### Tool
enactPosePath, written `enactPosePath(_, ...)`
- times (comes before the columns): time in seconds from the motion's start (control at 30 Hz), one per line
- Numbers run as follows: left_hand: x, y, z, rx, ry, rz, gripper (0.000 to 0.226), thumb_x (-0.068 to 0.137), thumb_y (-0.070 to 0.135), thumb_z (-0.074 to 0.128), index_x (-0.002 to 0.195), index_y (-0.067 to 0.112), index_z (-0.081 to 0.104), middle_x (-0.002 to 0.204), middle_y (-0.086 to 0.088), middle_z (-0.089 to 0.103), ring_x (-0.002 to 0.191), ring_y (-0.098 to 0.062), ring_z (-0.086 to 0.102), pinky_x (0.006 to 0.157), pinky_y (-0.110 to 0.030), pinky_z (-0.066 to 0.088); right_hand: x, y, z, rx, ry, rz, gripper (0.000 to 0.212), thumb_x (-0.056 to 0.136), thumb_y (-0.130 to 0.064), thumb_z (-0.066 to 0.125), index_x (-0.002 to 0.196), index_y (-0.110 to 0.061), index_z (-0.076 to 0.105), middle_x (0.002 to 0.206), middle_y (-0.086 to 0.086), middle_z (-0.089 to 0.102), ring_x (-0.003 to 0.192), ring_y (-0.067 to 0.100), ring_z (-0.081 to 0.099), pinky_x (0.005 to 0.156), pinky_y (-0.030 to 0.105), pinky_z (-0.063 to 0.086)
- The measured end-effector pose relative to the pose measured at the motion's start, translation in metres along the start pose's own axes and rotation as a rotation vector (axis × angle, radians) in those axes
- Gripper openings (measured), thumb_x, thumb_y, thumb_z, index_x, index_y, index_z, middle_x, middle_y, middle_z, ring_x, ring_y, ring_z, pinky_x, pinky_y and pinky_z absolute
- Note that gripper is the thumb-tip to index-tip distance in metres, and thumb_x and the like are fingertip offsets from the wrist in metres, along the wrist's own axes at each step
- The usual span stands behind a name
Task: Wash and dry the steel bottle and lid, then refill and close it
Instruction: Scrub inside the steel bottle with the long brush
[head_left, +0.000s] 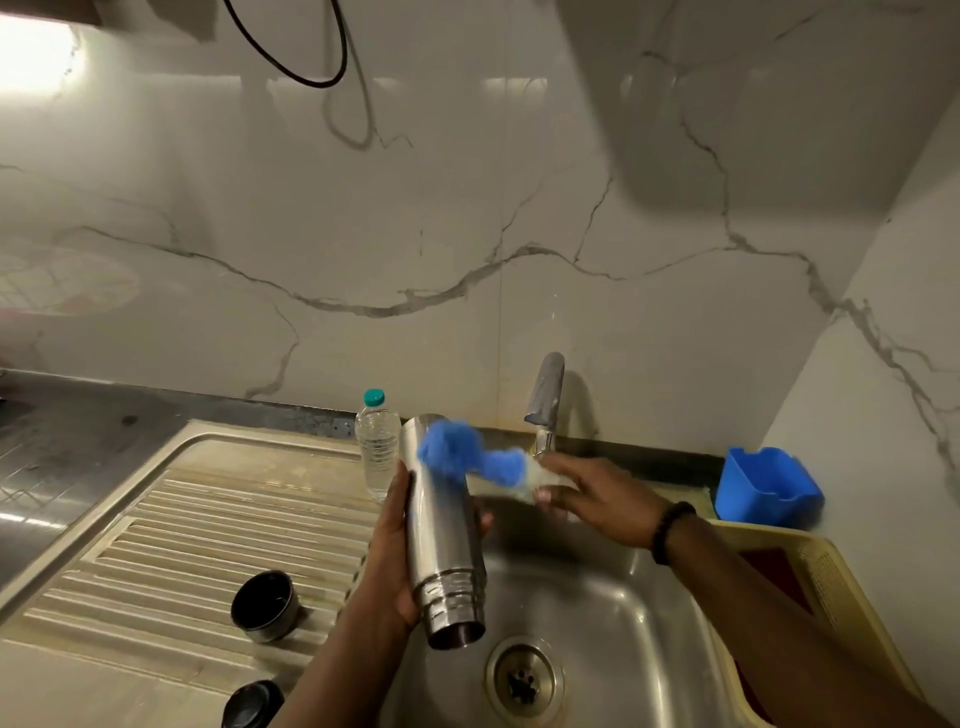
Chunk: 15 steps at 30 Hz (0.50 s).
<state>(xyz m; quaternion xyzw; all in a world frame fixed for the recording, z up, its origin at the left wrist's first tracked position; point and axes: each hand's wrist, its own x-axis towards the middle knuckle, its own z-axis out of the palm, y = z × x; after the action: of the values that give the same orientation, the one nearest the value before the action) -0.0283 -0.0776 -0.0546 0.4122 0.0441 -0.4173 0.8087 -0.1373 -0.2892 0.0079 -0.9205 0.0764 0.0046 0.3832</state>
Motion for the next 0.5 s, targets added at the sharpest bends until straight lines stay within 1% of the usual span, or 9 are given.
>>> enactPosePath(0.07, -0.004, 0.003, 0.005, -0.068, -0.083, -0.034, 0.078, 0.084, 0.057, 0.066, 0.145, 0.014, 0.042, 0.097, -0.023, 0.069, 0.072, -0.034, 0.072, 0.06, -0.043, 0.063, 0.001, 0.007, 0.0, 0.119, -0.026, 0.091, 0.042, 0.096, -0.033, 0.057, 0.137, -0.029, 0.048, 0.119, -0.005, 0.064, 0.097, 0.007, 0.063, 0.087, 0.023, 0.052)
enactPosePath(0.13, -0.005, 0.004, 0.005, -0.019, -0.137, -0.025, 0.088, 0.068, 0.049, 0.086, 0.137, 0.009, 0.048, 0.091, -0.018, 0.071, 0.068, -0.028, 0.073, 0.056, -0.038, 0.062, -0.005, 0.015, -0.006, 0.163, -0.254, 0.099, 0.035, 0.096, -0.029, 0.058, 0.131, -0.03, 0.054, 0.111, -0.004, 0.067, 0.097, 0.011, 0.066, 0.089, 0.03, 0.054)
enactPosePath(0.2, -0.004, 0.008, 0.001, -0.083, -0.126, -0.021, 0.053, 0.084, 0.051, 0.072, 0.115, 0.009, 0.059, 0.078, -0.005, 0.076, 0.064, -0.017, 0.074, 0.054, -0.03, 0.06, -0.011, 0.017, -0.009, 0.083, -0.332, 0.045, 0.032, 0.095, -0.03, 0.058, 0.127, -0.031, 0.056, 0.115, -0.005, 0.066, 0.102, 0.009, 0.063, 0.093, 0.029, 0.052)
enactPosePath(0.23, -0.005, 0.01, 0.003, -0.032, -0.087, -0.009, 0.052, 0.092, 0.054, 0.061, 0.117, 0.009, 0.06, 0.081, -0.004, 0.077, 0.068, -0.016, 0.075, 0.058, -0.03, 0.061, -0.01, 0.016, -0.008, 0.073, -0.276, 0.032, 0.032, 0.096, -0.031, 0.057, 0.128, -0.032, 0.055, 0.116, -0.005, 0.065, 0.103, 0.007, 0.063, 0.092, 0.027, 0.052)
enactPosePath(0.27, -0.005, 0.01, 0.001, 0.031, -0.084, -0.017, 0.064, 0.091, 0.056, 0.061, 0.128, 0.004, 0.056, 0.091, -0.009, 0.077, 0.075, -0.021, 0.075, 0.064, -0.034, 0.063, -0.008, 0.013, -0.005, 0.1, -0.17, 0.044, 0.034, 0.097, -0.031, 0.056, 0.131, -0.032, 0.053, 0.116, -0.006, 0.065, 0.101, 0.007, 0.064, 0.088, 0.023, 0.053)
enactPosePath(0.33, -0.009, 0.01, 0.0, 0.068, -0.163, -0.059, 0.094, 0.074, 0.055, 0.08, 0.144, 0.003, 0.044, 0.104, -0.022, 0.069, 0.08, -0.032, 0.074, 0.071, -0.041, 0.063, 0.0, 0.009, 0.003, 0.155, 0.07, 0.093, 0.04, 0.098, -0.033, 0.053, 0.138, -0.03, 0.047, 0.115, -0.006, 0.066, 0.097, 0.009, 0.066, 0.078, 0.016, 0.053)
enactPosePath(0.4, -0.007, 0.009, -0.001, 0.102, -0.228, -0.08, 0.108, 0.058, 0.054, 0.091, 0.141, 0.002, 0.046, 0.104, -0.027, 0.067, 0.079, -0.036, 0.073, 0.068, -0.042, 0.063, 0.006, 0.007, 0.008, 0.138, 0.24, 0.096, 0.042, 0.098, -0.034, 0.054, 0.139, -0.027, 0.047, 0.117, -0.001, 0.066, 0.096, 0.011, 0.067, 0.081, 0.022, 0.055)
enactPosePath(0.43, -0.005, 0.008, -0.001, 0.115, -0.244, -0.091, 0.11, 0.055, 0.052, 0.093, 0.14, 0.002, 0.046, 0.106, -0.027, 0.066, 0.081, -0.037, 0.072, 0.069, -0.042, 0.063, 0.008, 0.007, 0.009, 0.129, 0.268, 0.088, 0.041, 0.098, -0.033, 0.054, 0.138, -0.027, 0.047, 0.117, 0.001, 0.066, 0.097, 0.013, 0.066, 0.085, 0.027, 0.055)
enactPosePath(0.5, -0.003, 0.006, -0.003, 0.136, -0.259, -0.092, 0.105, 0.057, 0.046, 0.094, 0.14, 0.002, 0.046, 0.114, -0.027, 0.066, 0.088, -0.036, 0.07, 0.074, -0.043, 0.062, 0.006, 0.004, 0.01, 0.094, 0.248, 0.09, 0.044, 0.098, -0.032, 0.053, 0.141, -0.029, 0.043, 0.121, 0.002, 0.064, 0.101, 0.015, 0.064, 0.084, 0.023, 0.053)
